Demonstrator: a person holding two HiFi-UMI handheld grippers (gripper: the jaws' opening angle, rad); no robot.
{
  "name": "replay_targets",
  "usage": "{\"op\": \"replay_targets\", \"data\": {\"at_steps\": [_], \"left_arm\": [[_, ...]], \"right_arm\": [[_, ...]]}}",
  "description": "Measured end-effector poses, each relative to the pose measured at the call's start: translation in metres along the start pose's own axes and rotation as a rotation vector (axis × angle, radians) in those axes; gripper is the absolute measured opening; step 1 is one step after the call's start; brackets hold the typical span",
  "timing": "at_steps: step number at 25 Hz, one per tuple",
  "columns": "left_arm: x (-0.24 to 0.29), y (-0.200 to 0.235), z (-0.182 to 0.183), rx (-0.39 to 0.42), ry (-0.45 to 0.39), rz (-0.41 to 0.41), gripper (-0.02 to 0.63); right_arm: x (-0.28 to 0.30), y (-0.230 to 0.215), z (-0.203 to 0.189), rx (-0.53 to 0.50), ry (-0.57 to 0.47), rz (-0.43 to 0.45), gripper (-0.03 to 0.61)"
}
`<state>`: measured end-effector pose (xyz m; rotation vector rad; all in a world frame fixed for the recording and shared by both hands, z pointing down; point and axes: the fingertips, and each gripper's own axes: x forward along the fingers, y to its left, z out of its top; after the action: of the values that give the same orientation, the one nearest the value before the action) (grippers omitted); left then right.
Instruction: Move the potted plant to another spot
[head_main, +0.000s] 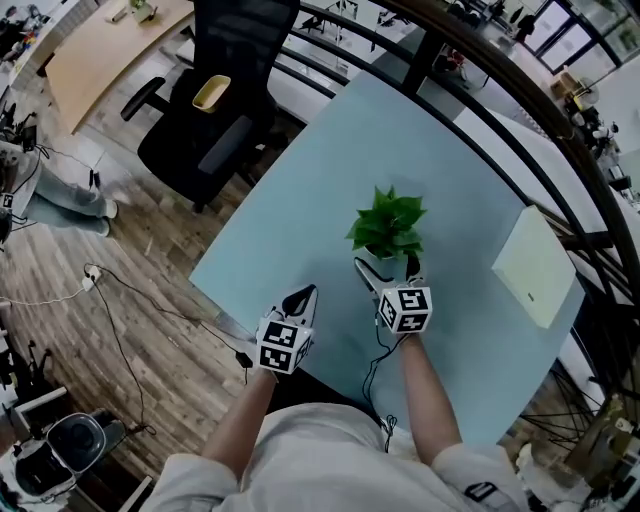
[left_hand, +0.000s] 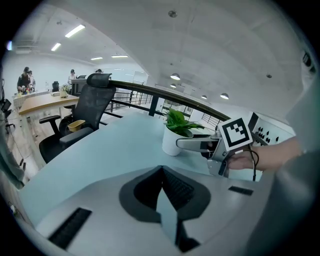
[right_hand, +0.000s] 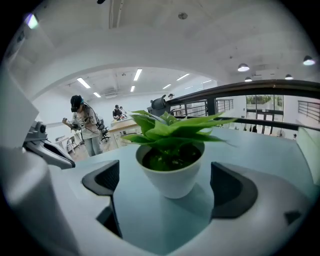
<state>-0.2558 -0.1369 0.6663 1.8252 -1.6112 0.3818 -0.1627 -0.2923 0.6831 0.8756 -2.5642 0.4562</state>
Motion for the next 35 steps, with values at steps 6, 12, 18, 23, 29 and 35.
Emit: {"op": "replay_targets", "data": {"at_steps": [6,12,18,23,29,35], "left_arm": [[-0.007,-0.005,-0.012,-0.035,-0.002,-0.013,0.012],[-0.013,-0.012,-0.015,-0.025,-0.012,-0.037,0.012],[-0.021,-0.025,-0.008,-0.005,-0.043,-0.075,0.012],[-0.027,-0.042,-0.012,0.003,-0.062,-0.131,0.012],[-0.036,-0.066,-0.008,-0.007,-0.078,-0.185,0.012],[-0.043,-0.092,0.009,0.038,-0.103,-0.198,0.012]], "right_arm": [[-0.027,0.001,-0.022,0.048,0.018,-0.05,0.554],[-0.061,-0.01,-0.029,-0.066,0.052,-0.181,0.357],[-0.096,0.008,-0.015,-0.295,0.04,-0.295,0.005],[-0.126,0.036,-0.023,-0.316,0.074,-0.282,0.003],[-0.162,0.045,-0.016,-0.208,0.051,-0.302,0.003],[-0.183,0.047,0.002,-0.176,-0.001,-0.292,0.003]]}}
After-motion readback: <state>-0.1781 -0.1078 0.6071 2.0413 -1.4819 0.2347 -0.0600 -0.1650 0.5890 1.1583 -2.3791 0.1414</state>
